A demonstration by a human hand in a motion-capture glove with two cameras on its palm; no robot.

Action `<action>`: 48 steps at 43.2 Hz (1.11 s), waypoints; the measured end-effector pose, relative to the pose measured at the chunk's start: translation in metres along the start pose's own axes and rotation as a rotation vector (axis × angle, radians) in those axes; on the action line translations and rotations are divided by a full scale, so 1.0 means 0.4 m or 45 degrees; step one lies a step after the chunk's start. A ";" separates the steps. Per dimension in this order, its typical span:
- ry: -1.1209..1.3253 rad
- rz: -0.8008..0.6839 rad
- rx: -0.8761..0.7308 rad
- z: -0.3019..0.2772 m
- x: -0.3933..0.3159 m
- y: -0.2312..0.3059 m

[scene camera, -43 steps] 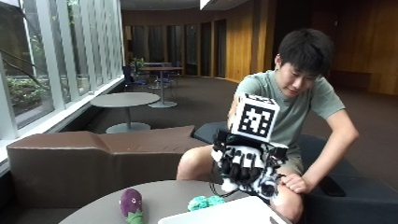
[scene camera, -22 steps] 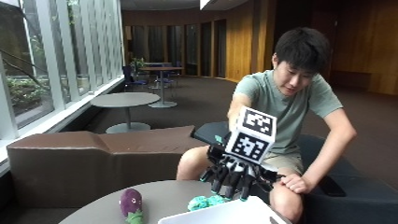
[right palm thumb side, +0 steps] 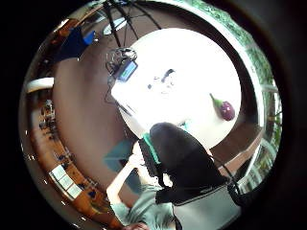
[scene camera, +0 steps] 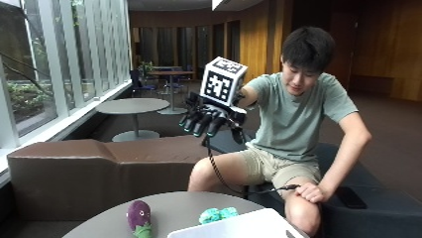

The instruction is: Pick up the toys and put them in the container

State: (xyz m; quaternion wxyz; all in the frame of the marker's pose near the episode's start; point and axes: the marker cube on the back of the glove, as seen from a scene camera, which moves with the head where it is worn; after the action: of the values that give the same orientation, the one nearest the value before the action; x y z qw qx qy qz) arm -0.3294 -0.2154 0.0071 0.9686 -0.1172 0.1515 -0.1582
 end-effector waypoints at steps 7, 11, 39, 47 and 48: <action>-0.030 0.050 0.005 0.040 0.127 0.083; -0.042 -0.009 0.006 0.103 0.138 0.120; -0.222 -0.521 0.001 0.892 -0.111 0.139; -0.158 -0.489 0.214 1.020 -0.159 0.133; -0.142 -0.491 0.256 1.029 -0.165 0.134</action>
State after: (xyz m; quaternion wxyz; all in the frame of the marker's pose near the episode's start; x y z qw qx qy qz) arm -0.2383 -0.0696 0.3905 0.9341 -0.0555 0.0561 -0.3482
